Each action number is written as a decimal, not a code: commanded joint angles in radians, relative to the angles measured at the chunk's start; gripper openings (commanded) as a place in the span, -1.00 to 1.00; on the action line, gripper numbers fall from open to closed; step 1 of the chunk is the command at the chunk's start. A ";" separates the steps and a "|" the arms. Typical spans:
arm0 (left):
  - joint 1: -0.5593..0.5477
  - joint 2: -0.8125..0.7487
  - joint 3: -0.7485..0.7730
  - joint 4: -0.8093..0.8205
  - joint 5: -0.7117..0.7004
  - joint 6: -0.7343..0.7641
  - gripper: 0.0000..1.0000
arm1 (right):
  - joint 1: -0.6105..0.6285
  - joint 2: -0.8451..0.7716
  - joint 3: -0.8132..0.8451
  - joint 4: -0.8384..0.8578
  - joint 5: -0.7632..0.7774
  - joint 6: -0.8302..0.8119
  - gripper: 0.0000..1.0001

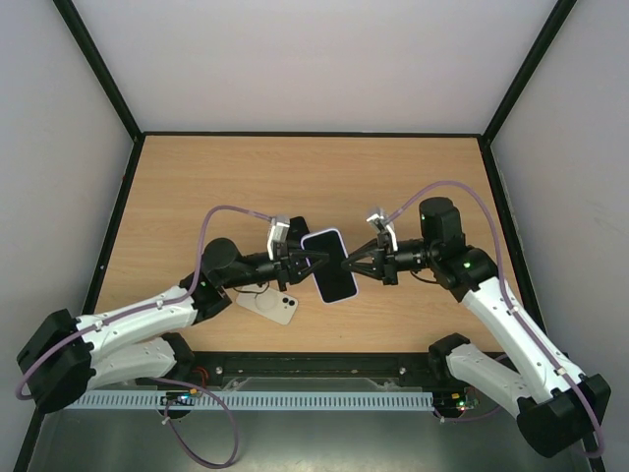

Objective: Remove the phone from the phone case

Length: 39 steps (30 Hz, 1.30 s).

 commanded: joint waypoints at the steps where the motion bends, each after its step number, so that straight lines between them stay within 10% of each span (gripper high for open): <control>1: -0.003 0.003 0.067 0.031 0.061 0.013 -0.72 | -0.004 -0.027 0.017 0.025 0.005 -0.028 -0.92; 5: 0.016 -0.009 0.131 -0.102 0.116 0.072 -0.82 | -0.004 -0.024 0.047 -0.039 0.024 -0.083 -0.77; 10: 0.076 -0.021 0.190 -0.212 0.205 0.086 -0.88 | -0.004 -0.015 0.086 -0.139 0.053 -0.183 -0.03; 19: 0.186 -0.001 0.288 -0.316 0.429 0.089 -0.95 | -0.004 -0.044 0.150 -0.447 0.081 -0.610 0.41; 30: 0.179 0.064 0.334 -0.182 0.505 -0.010 -0.95 | 0.065 0.080 0.213 -0.584 0.034 -0.826 0.10; 39: 0.162 0.091 0.336 -0.154 0.513 -0.020 -0.95 | 0.156 0.013 0.144 -0.383 0.075 -0.659 -0.06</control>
